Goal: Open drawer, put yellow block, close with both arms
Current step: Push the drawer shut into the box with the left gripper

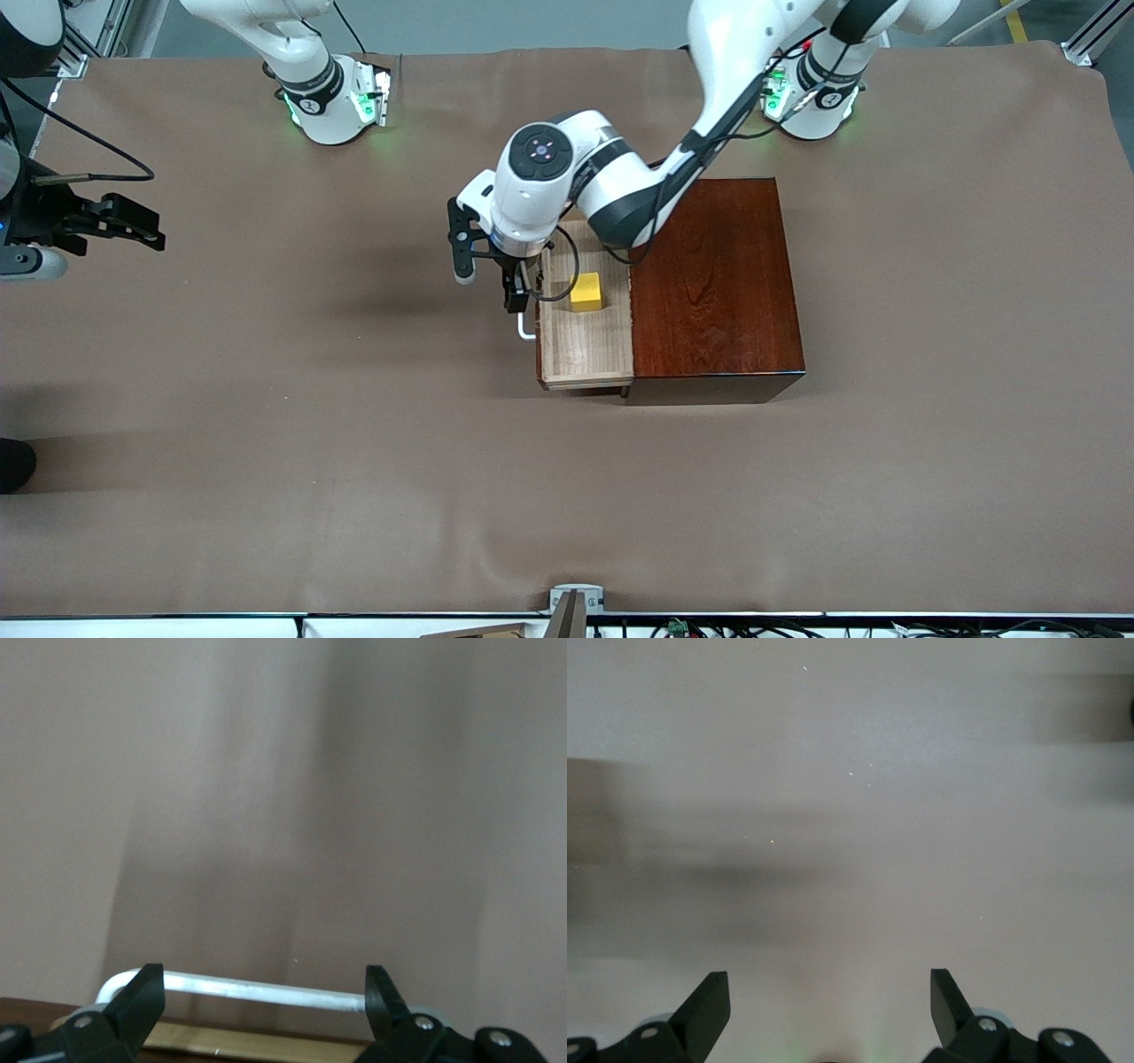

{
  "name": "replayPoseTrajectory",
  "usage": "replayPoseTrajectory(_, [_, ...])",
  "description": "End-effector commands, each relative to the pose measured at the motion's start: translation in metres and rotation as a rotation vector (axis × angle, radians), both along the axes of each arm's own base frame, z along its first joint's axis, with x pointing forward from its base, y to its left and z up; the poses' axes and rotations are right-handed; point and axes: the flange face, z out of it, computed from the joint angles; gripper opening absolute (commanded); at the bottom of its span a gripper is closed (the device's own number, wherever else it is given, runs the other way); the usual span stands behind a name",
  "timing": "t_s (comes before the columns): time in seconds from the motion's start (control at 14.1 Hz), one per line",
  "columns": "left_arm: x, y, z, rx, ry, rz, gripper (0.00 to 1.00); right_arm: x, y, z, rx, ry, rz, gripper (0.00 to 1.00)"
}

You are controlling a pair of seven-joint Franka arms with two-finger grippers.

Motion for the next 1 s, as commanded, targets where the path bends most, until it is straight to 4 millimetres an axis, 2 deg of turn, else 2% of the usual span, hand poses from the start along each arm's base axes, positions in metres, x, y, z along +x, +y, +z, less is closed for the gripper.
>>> replayPoseTrajectory(0.0, [0.004,0.0,-0.001,0.036,-0.019,-0.018,1.0,-0.008,-0.006,0.005,0.02,-0.006,-0.028,1.0])
replayPoseTrajectory(0.36, [0.009,0.031,-0.004,0.213,0.054,-0.011,1.0,-0.007,-0.005,0.003,0.021,-0.007,-0.025,1.0])
replayPoseTrajectory(0.5, [0.01,0.038,0.003,0.278,0.019,-0.041,1.0,-0.006,-0.004,0.004,0.02,-0.009,-0.025,1.0])
replayPoseTrajectory(0.92, [0.015,0.071,-0.001,0.537,-0.008,-0.145,1.0,-0.006,-0.002,0.004,0.03,-0.01,-0.022,1.0])
